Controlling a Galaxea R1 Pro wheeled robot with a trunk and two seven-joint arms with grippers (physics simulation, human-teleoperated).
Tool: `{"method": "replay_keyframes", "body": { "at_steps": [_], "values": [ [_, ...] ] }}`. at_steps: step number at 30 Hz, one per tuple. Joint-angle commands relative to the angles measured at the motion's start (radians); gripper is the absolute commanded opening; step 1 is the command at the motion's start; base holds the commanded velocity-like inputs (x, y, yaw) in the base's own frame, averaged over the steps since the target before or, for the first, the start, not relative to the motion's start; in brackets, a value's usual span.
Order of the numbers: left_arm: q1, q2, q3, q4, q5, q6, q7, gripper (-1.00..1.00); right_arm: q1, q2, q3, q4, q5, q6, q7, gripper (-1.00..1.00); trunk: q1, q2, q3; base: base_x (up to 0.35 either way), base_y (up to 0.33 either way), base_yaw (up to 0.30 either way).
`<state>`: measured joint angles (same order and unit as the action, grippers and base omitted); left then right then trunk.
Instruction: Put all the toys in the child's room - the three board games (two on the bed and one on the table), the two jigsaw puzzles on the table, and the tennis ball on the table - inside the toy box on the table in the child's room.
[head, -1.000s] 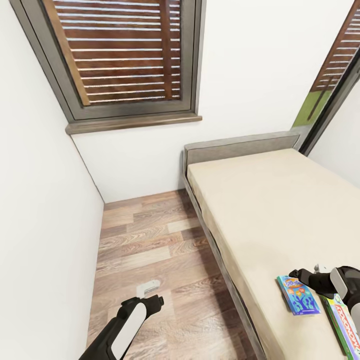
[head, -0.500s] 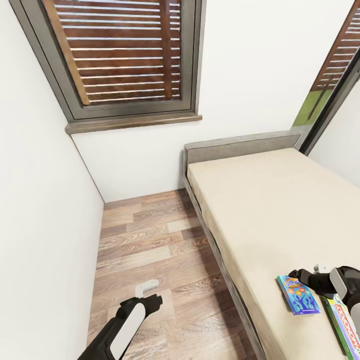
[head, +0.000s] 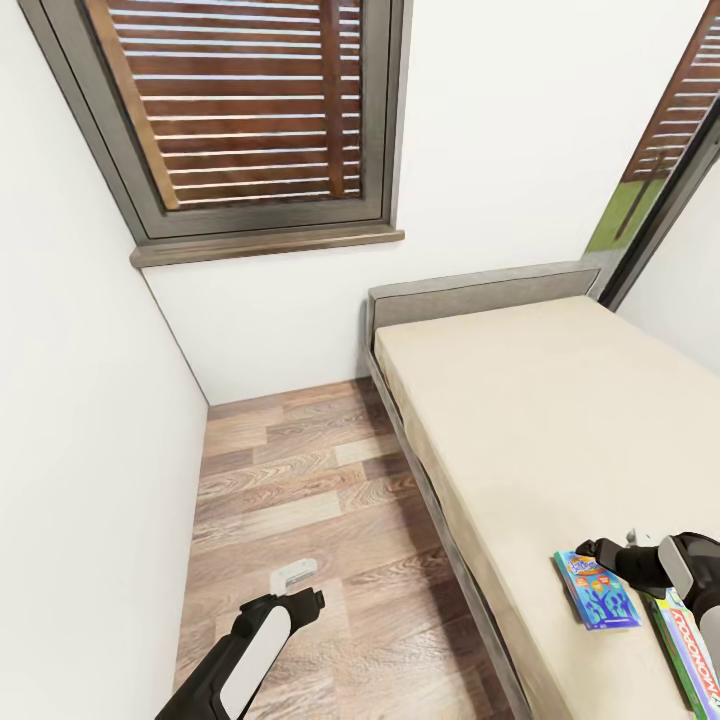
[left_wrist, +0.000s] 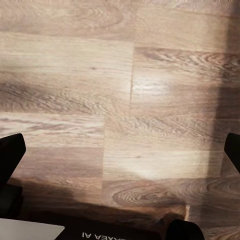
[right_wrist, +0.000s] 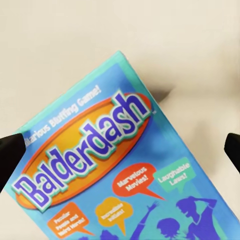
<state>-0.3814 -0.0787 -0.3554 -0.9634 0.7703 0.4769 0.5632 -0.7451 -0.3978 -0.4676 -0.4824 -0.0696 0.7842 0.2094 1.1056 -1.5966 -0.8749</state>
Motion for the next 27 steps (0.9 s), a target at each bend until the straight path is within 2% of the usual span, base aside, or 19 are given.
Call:
{"method": "replay_keyframes", "body": {
  "at_steps": [1, 27],
  "values": [
    [-0.001, 0.000, -0.002, -0.001, 0.009, 0.001, 0.009, 1.00, -0.001, 0.000, -0.003, -0.001, -0.006, 0.005, -0.001, 1.00, 0.000, 0.000, -0.001, 0.000, 0.000, 0.000],
    [-0.001, 0.001, -0.002, -0.001, 0.009, 0.000, 0.009, 1.00, 0.001, 0.001, 0.000, -0.001, -0.006, 0.008, 0.013, 1.00, 0.000, 0.000, -0.001, 0.000, 0.000, 0.000]
  ]
}}
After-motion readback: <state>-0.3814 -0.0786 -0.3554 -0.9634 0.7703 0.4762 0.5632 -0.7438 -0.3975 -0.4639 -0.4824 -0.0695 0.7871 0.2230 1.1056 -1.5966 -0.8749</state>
